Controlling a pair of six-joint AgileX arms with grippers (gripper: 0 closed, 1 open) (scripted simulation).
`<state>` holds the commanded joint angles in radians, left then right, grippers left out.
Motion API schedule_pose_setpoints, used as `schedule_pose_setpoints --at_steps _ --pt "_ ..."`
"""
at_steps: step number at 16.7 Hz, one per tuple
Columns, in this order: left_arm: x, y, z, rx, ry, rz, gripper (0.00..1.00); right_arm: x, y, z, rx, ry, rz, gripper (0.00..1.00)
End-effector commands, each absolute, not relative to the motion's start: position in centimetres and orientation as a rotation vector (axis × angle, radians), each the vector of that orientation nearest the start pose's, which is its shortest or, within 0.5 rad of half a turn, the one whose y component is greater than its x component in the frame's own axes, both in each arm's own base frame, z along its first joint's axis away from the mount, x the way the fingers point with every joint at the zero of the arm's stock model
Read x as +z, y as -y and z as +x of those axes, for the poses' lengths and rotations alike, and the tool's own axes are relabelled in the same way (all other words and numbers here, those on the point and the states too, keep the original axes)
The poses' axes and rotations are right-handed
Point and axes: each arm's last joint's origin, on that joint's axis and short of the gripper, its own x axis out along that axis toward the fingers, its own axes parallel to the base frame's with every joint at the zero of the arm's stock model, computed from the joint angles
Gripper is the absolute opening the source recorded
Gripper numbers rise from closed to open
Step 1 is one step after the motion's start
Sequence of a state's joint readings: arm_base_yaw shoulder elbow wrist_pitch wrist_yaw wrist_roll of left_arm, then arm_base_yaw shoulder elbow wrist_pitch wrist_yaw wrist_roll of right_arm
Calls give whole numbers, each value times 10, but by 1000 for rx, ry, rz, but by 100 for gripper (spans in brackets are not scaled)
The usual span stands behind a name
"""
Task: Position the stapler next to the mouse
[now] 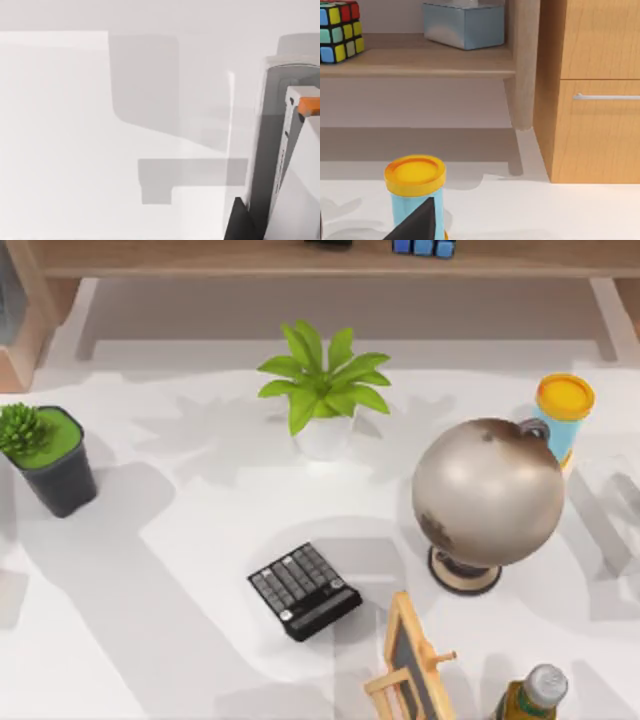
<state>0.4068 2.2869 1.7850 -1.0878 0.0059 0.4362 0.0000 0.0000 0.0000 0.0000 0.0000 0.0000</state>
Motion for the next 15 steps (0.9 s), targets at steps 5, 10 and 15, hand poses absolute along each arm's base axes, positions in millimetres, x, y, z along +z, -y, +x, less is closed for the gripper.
schedule_pose_setpoints --at_steps 5,10,15 --pt "135 -179 403 -23 -1587 7 15 160 1 106 0 0 0 100" --pt "135 -179 403 -23 -1587 7 53 160 1 106 0 0 0 100" --pt "135 -179 403 -23 -1587 7 90 160 1 106 0 0 0 100"
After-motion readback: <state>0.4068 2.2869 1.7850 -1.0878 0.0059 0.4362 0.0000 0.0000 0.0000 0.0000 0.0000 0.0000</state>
